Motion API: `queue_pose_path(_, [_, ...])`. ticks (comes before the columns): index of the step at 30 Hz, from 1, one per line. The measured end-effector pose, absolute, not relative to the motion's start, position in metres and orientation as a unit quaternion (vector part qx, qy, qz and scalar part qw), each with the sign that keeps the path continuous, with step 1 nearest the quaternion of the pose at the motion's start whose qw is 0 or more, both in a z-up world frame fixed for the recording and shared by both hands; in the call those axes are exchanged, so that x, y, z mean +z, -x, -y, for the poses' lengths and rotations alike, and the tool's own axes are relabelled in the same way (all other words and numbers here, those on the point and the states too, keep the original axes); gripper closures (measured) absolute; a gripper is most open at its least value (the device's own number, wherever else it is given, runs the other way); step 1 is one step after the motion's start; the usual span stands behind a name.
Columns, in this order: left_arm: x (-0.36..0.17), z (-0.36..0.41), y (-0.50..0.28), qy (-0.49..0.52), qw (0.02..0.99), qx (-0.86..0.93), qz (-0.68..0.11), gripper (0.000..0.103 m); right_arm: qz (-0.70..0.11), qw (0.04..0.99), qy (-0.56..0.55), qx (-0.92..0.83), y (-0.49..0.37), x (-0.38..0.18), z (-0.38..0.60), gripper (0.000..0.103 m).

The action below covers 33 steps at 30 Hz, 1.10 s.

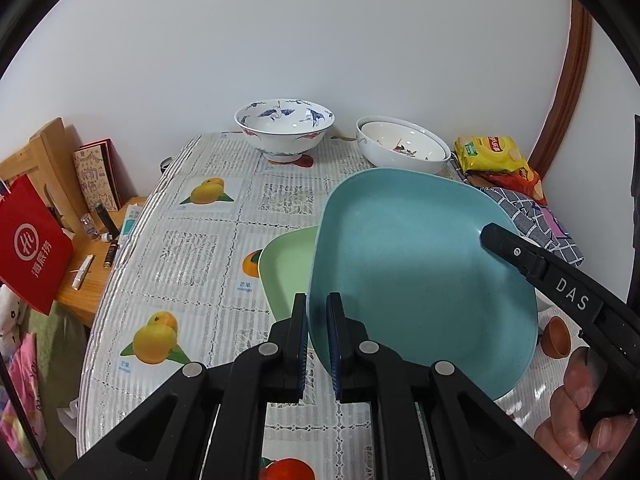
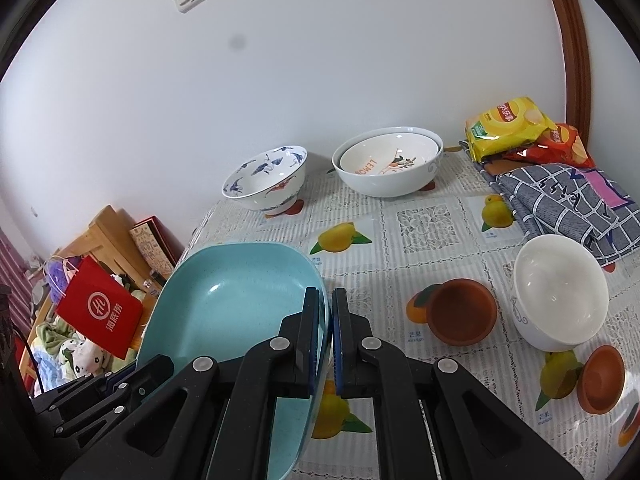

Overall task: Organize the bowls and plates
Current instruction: 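Lift the blue plate with both grippers and carry it over the green plate, then lower the blue plate onto the green plate and open both grippers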

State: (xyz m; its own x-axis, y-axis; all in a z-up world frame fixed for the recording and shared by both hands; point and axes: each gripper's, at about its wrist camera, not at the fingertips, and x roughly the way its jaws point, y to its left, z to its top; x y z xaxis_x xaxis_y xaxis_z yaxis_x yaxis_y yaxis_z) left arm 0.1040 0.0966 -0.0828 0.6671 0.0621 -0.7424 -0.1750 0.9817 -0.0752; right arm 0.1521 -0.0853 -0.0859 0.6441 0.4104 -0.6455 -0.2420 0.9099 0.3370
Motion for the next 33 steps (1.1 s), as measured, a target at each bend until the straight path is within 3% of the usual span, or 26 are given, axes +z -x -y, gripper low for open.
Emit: queue_pose_path(33, [-0.121,-0.148,-0.132,0.101,0.891,0.098,-0.433,0.093,-0.405,0.886,-0.100,0.202,-0.187,-0.125,0.029,0.096])
